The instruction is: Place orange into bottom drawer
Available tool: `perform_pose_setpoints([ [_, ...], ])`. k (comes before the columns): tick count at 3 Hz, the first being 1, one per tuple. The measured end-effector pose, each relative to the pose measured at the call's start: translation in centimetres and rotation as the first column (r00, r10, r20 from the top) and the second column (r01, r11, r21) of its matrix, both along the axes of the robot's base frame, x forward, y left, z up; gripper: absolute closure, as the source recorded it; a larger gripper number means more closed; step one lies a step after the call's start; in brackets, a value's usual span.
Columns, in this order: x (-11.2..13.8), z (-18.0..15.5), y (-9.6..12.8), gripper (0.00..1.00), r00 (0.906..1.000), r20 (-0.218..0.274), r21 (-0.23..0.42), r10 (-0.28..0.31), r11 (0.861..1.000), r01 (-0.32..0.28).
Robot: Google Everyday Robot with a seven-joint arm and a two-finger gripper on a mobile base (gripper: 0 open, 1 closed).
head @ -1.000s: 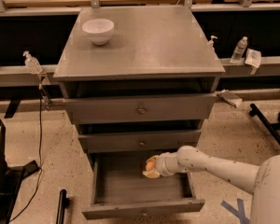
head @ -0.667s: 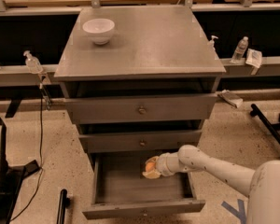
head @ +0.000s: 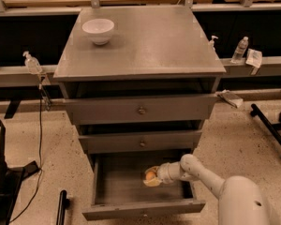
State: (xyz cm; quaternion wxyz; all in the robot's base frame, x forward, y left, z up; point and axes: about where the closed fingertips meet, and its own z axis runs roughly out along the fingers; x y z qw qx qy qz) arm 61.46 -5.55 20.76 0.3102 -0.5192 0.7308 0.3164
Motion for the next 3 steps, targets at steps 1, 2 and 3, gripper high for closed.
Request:
perform_pose_setpoints([
  [1, 1.3, -2.0, -0.5, 1.00, 0.9990, 0.026, -0.001, -0.036, 0.999, 0.036],
  [2, 1.8, -3.6, -0.7, 1.00, 0.9938, 0.101, -0.028, -0.046, 0.998, 0.049],
  [3, 1.3, -5.6, -0.5, 1.00, 0.9878, 0.156, -0.063, -0.006, 0.998, 0.016],
])
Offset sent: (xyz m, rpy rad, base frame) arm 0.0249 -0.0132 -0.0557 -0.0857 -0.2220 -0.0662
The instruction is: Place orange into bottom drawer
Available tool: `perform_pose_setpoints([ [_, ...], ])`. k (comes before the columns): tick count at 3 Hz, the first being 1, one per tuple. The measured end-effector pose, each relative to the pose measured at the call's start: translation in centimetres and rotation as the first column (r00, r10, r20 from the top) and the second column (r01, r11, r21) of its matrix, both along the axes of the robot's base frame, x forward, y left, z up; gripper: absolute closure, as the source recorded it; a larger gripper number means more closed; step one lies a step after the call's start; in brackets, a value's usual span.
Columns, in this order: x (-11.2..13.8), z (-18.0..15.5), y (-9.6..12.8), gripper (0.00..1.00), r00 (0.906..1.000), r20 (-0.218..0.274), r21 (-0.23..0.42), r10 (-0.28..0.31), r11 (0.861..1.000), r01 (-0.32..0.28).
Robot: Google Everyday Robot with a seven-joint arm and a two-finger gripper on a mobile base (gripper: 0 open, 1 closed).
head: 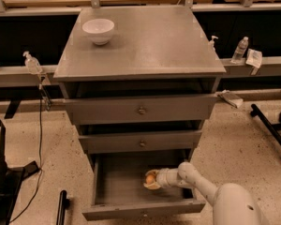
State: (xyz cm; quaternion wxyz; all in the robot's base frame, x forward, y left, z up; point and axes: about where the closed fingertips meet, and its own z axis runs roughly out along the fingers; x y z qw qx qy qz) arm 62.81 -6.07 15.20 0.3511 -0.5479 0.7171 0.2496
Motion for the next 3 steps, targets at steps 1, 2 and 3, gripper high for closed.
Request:
perform_pose_setpoints([
  [1, -0.49, -1.09, -0.12, 0.97, 0.9990, 0.025, -0.012, 0.037, 0.999, -0.036],
  [2, -0.60, -1.14, 0.13, 0.74, 0.9991, 0.020, -0.009, 0.036, 0.999, -0.036],
  [3, -0.74, -1.26, 0.38, 0.51, 0.9991, 0.018, -0.008, 0.040, 0.999, -0.039],
])
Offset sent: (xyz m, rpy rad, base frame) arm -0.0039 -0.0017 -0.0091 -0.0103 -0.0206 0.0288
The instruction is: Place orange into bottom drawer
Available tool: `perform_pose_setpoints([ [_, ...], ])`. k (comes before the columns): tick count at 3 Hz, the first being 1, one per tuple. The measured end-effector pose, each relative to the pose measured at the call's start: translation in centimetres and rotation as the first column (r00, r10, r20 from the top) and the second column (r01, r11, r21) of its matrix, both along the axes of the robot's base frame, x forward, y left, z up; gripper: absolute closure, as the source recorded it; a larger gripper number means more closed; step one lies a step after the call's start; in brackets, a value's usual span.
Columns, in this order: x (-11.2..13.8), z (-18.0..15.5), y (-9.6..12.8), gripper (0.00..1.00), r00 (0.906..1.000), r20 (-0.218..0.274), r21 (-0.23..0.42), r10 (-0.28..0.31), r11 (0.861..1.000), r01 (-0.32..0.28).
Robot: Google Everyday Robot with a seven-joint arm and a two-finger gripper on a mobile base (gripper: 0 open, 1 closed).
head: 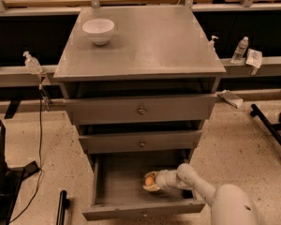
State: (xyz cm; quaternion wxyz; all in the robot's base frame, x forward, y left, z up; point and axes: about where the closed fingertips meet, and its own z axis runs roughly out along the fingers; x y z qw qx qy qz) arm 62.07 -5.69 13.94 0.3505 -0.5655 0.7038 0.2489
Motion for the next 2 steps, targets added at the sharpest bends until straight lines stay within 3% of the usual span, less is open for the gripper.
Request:
perform_pose_setpoints([
  [2, -0.29, -0.24, 0.51, 0.04, 1.0000, -0.005, 0.004, 0.006, 1.000, -0.006],
])
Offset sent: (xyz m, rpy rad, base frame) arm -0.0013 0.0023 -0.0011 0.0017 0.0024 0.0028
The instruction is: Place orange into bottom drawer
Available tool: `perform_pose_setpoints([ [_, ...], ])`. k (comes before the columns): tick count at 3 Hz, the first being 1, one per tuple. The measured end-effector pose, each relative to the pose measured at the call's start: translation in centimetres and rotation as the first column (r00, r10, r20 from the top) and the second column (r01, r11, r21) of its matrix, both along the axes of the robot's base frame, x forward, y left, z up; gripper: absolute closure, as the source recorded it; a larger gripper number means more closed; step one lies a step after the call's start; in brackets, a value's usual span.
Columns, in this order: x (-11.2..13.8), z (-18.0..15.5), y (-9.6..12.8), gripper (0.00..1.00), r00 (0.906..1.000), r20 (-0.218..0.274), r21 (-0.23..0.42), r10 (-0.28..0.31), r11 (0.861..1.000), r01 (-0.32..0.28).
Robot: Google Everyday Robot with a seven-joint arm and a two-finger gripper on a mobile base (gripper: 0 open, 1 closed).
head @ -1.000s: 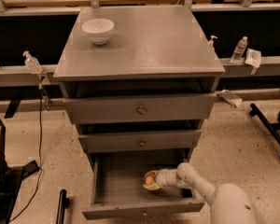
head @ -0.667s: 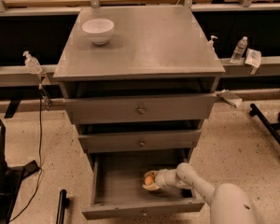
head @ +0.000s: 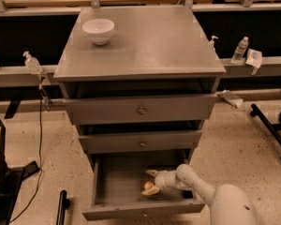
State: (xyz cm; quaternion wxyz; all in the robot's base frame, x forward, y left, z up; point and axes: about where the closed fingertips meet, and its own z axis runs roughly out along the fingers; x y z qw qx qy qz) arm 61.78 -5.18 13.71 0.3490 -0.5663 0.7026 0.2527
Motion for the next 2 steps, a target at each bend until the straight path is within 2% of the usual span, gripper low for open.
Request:
perform_pose_setpoints([
  [1, -0.09, -0.07, 0.15, 0.00, 1.0000, -0.002, 0.001, 0.002, 1.000, -0.002],
  [2, -0.09, -0.07, 0.15, 0.00, 1.0000, -0.002, 0.001, 0.002, 1.000, -0.002],
])
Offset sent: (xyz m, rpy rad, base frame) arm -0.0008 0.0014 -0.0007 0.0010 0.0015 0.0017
